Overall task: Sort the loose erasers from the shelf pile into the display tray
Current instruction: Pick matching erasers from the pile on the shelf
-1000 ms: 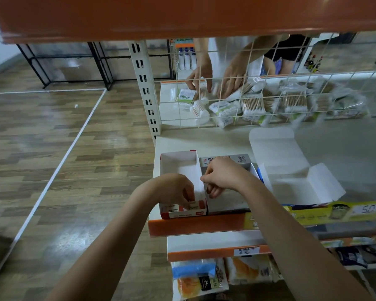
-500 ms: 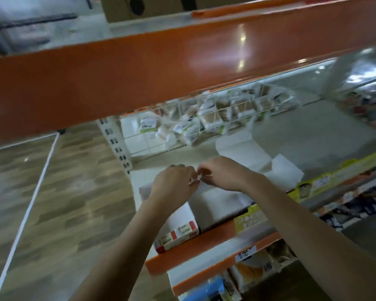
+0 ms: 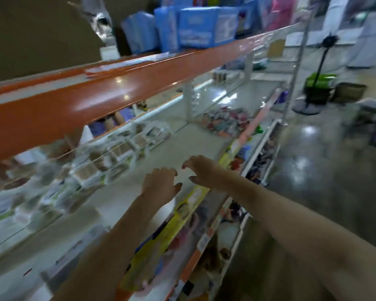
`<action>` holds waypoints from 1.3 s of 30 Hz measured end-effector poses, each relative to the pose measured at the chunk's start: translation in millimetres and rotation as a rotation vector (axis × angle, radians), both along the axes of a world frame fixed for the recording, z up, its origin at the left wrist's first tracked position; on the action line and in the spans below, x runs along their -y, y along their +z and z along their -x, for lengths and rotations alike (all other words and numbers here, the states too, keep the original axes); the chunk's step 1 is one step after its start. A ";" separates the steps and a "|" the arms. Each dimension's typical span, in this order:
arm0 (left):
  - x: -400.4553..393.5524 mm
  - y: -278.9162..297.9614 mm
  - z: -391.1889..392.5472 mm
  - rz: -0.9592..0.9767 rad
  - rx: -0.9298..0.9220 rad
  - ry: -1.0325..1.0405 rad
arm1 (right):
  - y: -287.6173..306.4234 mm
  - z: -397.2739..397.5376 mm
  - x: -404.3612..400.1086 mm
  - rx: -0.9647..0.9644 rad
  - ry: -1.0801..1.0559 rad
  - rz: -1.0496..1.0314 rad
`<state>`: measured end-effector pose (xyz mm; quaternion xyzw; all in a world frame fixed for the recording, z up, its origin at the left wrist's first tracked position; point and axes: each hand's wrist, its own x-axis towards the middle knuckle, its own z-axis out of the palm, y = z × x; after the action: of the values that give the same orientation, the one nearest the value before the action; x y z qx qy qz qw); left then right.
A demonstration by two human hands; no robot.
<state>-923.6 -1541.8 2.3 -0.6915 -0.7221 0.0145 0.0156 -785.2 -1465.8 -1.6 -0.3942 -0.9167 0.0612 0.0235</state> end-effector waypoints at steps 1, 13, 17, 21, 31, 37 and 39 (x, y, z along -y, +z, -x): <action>-15.7 -0.8 -15.4 -0.003 0.013 -0.010 | 0.7 -17.7 -12.3 0.001 -0.015 -0.007; -198.6 -17.0 -146.0 0.013 0.094 -0.081 | -12.9 -159.0 -167.8 -0.067 -0.182 -0.056; -257.7 -25.6 -151.1 0.000 0.129 -0.068 | -20.0 -172.0 -220.5 -0.039 -0.219 -0.040; -317.7 -35.4 -137.1 -0.047 0.215 -0.007 | -28.8 -176.3 -278.3 0.022 -0.219 -0.097; -399.4 -66.6 -114.1 -0.039 0.183 0.086 | -50.1 -180.6 -385.1 -0.136 -0.246 -0.082; -409.2 -76.2 -111.0 -0.143 0.283 0.117 | -56.4 -181.5 -415.7 -0.242 -0.190 -0.093; -408.4 -78.6 -114.7 -0.157 0.297 0.135 | -64.4 -185.8 -421.8 -0.205 -0.126 -0.124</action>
<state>-808.9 -1133.4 -76.3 -0.6327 -0.7601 -0.1433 -0.0384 -599.4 -1044.0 -66.0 -0.4403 -0.8850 0.0428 0.1451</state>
